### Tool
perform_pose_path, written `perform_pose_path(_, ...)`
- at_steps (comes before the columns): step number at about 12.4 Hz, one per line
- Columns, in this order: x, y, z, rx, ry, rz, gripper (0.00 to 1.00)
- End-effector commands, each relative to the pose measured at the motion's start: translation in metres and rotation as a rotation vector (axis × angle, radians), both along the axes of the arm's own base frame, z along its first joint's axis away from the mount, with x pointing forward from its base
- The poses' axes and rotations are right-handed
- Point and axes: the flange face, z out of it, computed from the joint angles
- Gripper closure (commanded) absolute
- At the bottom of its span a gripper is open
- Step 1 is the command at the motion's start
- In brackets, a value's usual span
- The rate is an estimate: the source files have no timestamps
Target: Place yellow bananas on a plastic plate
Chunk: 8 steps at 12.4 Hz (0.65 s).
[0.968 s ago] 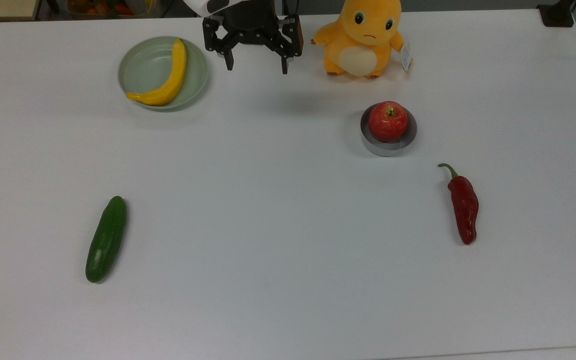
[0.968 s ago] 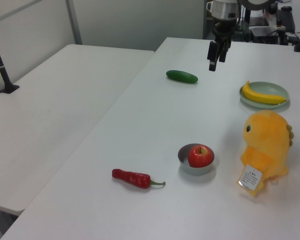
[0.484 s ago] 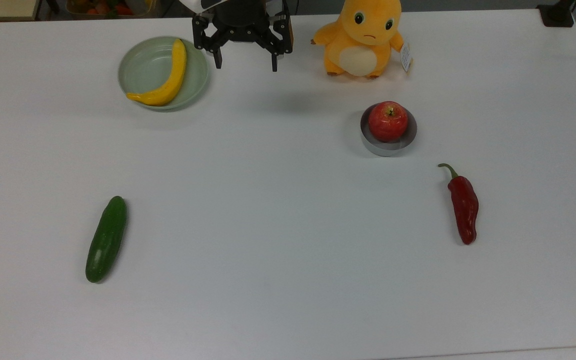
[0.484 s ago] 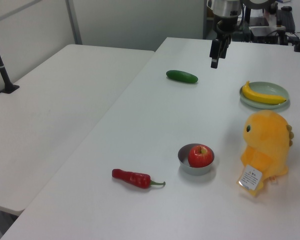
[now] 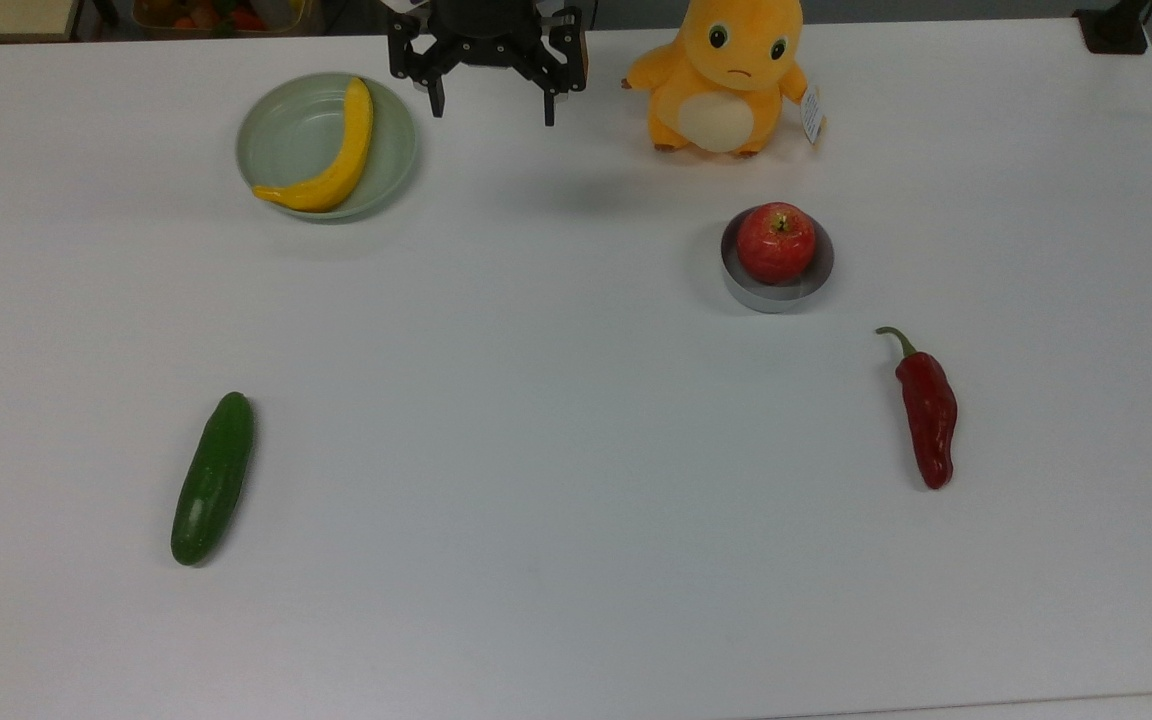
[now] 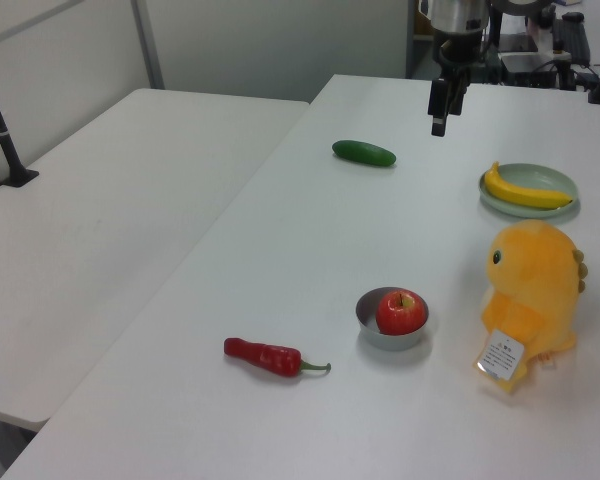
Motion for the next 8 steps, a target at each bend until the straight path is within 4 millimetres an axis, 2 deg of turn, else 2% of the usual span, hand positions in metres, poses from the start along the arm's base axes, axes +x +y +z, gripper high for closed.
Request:
perform_pose_path(1, -0.0050, 0.0001, 0.0040, -0.015, 0.005, -0.078, 0.00)
perform_pose_path(8, -0.0061, -0.0044, 0.0019, -0.020, 0.016, 0.006, 0.00)
